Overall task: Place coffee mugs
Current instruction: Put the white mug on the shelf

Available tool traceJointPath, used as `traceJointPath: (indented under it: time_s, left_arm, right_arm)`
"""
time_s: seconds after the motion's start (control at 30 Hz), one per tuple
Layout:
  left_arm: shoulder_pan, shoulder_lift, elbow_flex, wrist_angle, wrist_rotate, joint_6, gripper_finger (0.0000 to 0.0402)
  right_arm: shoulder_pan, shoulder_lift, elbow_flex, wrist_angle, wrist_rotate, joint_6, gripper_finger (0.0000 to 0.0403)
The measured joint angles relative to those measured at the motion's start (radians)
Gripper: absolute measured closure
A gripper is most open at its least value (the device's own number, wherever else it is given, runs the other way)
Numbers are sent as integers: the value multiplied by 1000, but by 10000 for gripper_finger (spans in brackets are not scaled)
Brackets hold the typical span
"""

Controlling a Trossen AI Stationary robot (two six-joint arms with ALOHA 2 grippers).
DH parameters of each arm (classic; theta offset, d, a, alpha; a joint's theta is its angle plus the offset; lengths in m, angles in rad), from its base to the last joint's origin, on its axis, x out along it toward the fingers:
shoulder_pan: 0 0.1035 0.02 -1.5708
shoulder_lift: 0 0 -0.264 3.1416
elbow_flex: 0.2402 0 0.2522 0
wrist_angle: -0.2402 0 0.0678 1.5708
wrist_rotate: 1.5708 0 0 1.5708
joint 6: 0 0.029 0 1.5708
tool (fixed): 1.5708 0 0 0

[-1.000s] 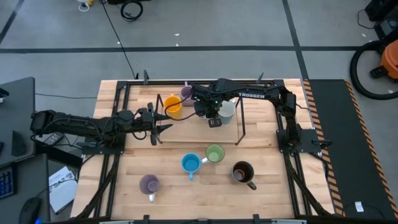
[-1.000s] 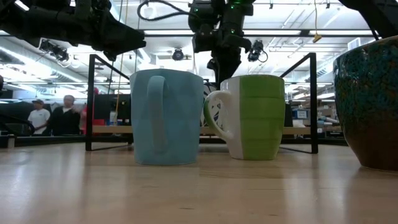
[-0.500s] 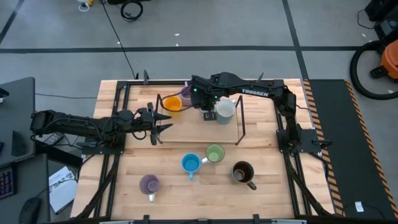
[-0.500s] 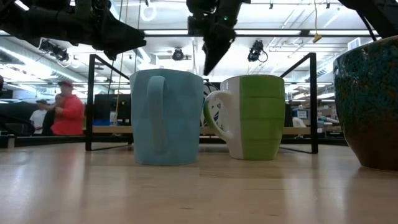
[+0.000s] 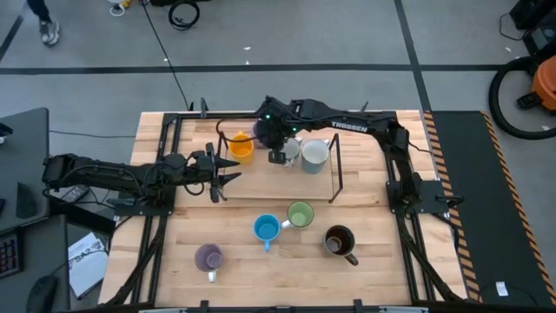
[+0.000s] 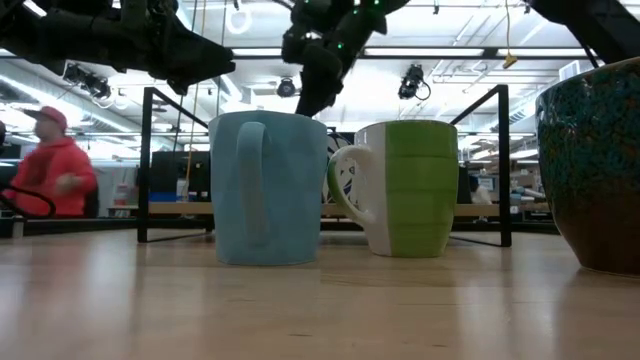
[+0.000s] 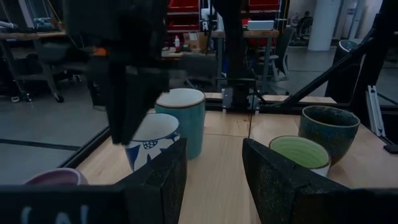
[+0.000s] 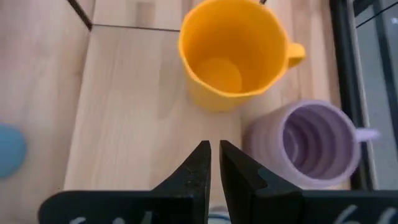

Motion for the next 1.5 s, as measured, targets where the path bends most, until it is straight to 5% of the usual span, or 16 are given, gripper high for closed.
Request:
traceJointPath:
  time_s: [1.5]
  left_arm:
    - [0,0,0,0,0,2,239]
  right_arm:
    - [2,72,-1,-105,46,6,364]
